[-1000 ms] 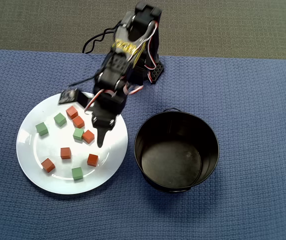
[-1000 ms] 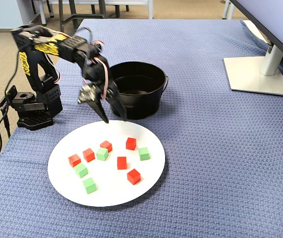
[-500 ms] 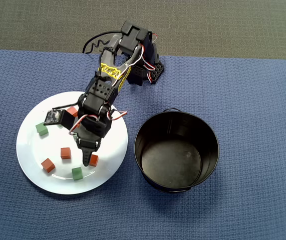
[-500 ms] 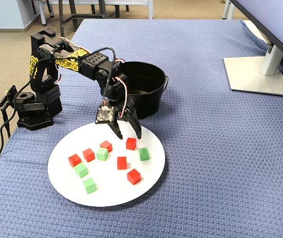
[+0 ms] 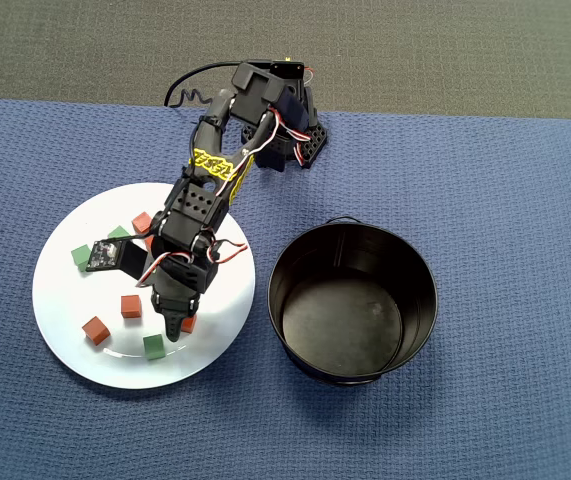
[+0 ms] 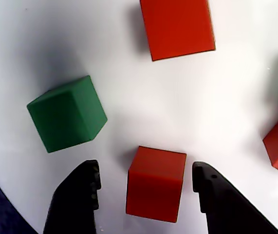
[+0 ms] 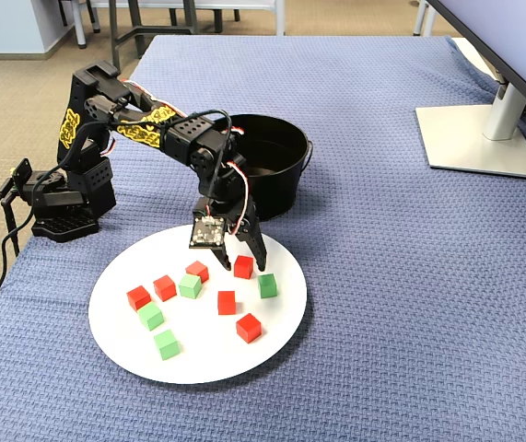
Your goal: Pick up the red cubes from the white plate and place them in the black recipient
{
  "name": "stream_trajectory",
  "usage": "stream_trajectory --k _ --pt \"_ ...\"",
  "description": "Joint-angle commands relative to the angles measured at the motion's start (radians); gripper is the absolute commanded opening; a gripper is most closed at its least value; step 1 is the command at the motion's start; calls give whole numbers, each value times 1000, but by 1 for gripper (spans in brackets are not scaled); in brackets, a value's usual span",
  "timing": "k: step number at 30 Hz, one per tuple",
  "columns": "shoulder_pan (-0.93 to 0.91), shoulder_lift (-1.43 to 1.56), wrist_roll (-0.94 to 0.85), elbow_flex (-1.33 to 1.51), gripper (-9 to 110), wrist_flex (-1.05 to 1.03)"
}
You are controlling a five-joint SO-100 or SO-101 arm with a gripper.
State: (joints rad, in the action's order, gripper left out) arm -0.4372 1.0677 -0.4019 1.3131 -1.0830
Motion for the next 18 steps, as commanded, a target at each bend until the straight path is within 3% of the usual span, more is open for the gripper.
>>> stream_trajectory --k 1,5,11,18 --pt "21 -3 -12 -92 12 -34" --pt "28 -8 -14 -97 0 -37" --pt "29 63 -5 -77 0 -57" --pt "-12 348 29 -49 0 -121"
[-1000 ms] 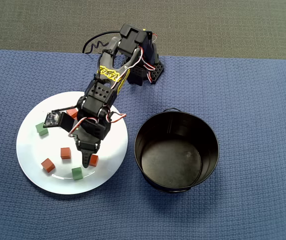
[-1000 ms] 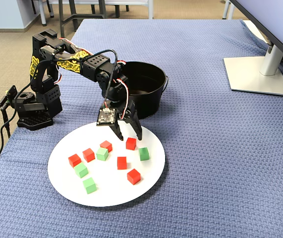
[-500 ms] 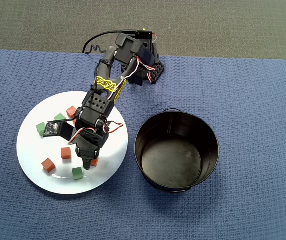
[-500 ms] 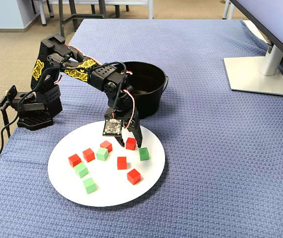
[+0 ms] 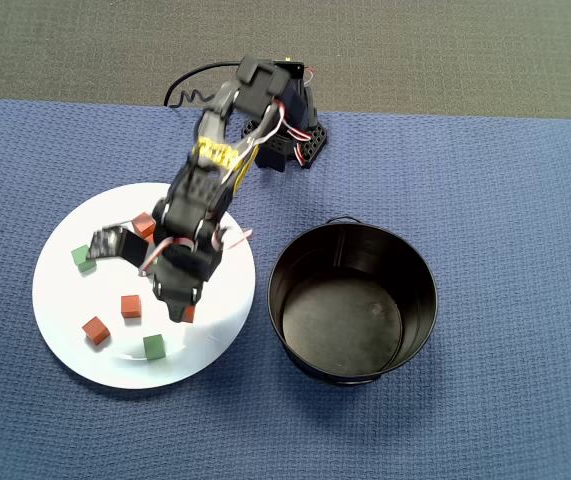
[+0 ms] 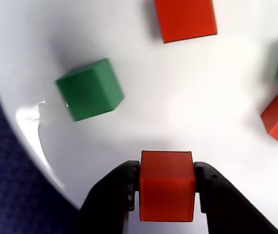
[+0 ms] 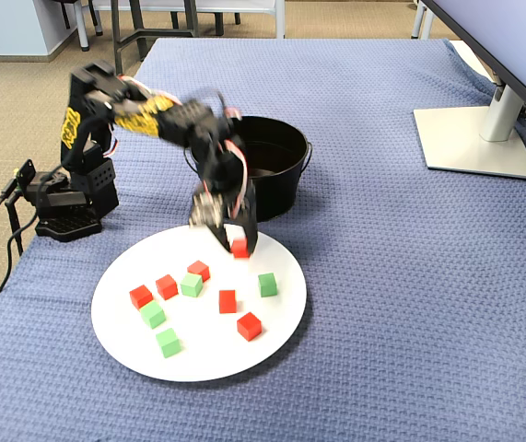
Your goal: Pick up the red cubes from the white plate and place them in the black recipient
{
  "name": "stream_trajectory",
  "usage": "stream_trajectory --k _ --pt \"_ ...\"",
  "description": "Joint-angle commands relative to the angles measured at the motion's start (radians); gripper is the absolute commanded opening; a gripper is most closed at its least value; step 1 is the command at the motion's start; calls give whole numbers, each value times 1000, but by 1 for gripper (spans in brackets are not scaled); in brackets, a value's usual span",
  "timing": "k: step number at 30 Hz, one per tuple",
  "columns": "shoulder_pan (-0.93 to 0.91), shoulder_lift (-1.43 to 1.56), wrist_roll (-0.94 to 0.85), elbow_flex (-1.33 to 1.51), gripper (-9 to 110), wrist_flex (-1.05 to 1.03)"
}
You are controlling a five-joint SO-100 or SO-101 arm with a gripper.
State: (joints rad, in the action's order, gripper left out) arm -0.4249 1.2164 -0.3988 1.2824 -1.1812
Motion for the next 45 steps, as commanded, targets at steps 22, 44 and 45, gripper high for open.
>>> stream_trajectory --k 22,44,45 --pt "726 528 313 71 0 -130" --pt "12 345 -173 54 27 -149" --pt "-9 336 -178 74 27 -124"
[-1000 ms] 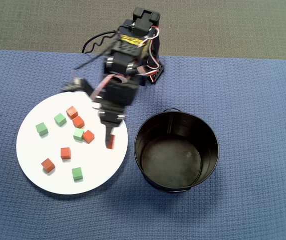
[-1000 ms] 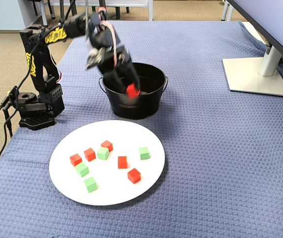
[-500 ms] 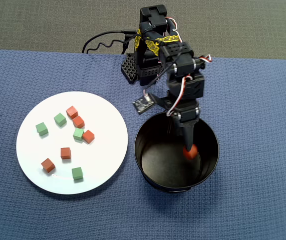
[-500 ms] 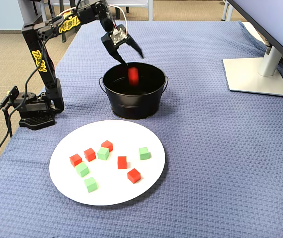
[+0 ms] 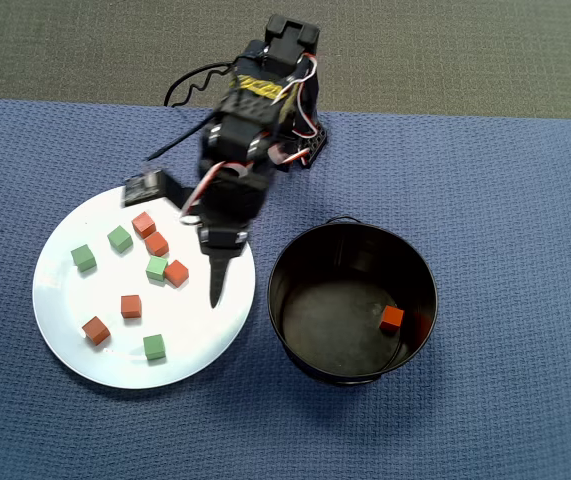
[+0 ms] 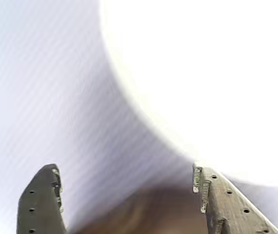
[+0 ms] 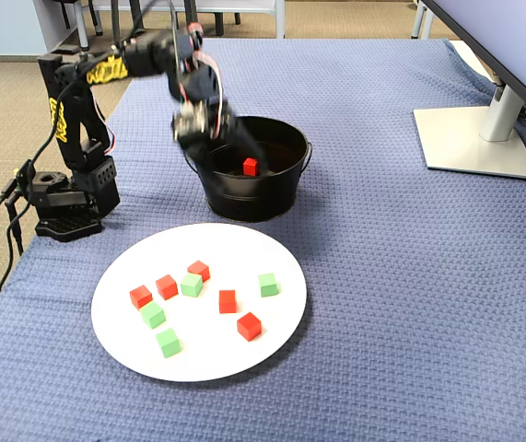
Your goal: Pick up the red cubes from the white plate and place them in the black recipient
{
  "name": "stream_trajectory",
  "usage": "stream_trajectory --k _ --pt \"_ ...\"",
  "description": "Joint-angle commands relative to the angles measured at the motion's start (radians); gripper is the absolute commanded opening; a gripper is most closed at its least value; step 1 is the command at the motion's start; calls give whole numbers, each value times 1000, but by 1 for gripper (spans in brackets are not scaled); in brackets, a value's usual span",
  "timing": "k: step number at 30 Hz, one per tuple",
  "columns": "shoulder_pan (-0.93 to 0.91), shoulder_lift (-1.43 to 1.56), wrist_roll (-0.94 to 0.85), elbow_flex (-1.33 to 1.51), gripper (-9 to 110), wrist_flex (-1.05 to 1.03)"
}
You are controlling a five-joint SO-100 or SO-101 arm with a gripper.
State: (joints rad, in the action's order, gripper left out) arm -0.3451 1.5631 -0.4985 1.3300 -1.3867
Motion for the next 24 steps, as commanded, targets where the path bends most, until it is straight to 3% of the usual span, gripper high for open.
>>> stream_trajectory --k 1,8,13,24 --pt "-106 -23 -78 40 27 101" --pt "-202 -149 135 51 20 123" --pt "-224 -152 434 40 18 55" --pt "-196 -160 497 167 17 86"
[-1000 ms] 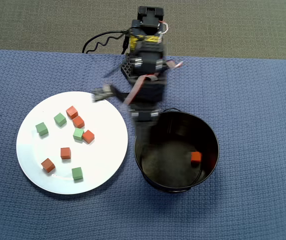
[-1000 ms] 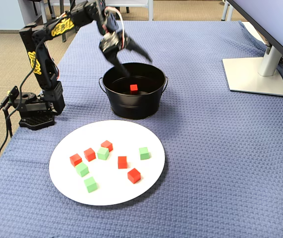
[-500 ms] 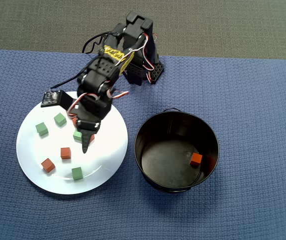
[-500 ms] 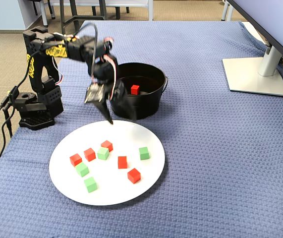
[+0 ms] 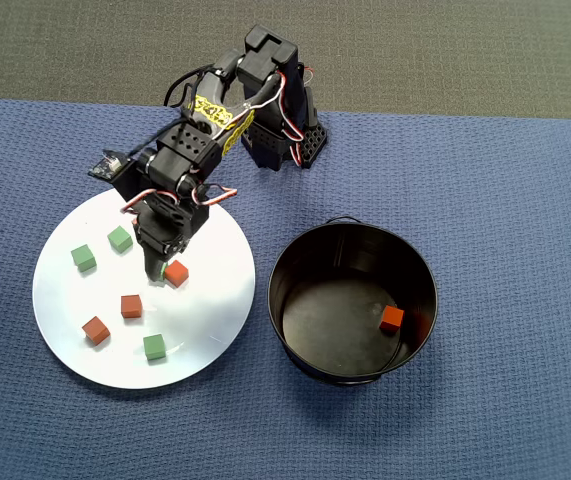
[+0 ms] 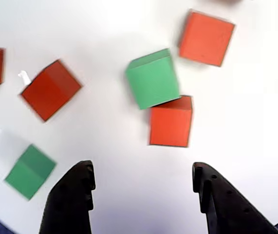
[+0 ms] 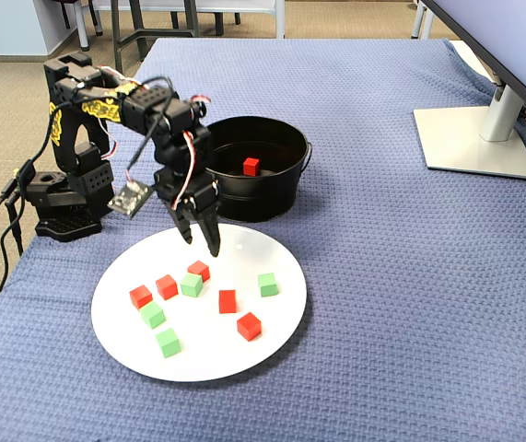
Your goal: Pick up the red cubes from the white plate and place them in the black recipient
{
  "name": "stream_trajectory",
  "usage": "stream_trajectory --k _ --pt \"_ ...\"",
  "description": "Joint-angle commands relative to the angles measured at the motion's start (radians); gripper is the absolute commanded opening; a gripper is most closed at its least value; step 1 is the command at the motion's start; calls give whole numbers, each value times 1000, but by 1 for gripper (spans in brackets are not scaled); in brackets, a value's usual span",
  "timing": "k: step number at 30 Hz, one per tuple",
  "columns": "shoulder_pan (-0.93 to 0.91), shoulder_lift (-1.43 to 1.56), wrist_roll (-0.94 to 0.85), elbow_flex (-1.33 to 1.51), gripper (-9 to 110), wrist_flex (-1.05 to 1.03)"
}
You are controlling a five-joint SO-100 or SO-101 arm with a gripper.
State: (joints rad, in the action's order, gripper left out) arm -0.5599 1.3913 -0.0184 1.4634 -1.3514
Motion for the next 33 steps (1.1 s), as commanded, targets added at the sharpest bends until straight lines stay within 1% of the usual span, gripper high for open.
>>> stream_trajectory --k 1,5,10,18,28,30,32,33 --pt "25 12 15 48 17 61" --pt "18 -20 21 55 18 66" --pt "8 -78 38 29 22 94" --pt "5 -152 25 -9 20 87" --pt "-3 -244 -8 -114 12 87" --pt "-8 -249 -9 -121 9 87" --pt "-8 -250 -11 -124 0 84" --pt "-8 -252 -9 -126 0 80"
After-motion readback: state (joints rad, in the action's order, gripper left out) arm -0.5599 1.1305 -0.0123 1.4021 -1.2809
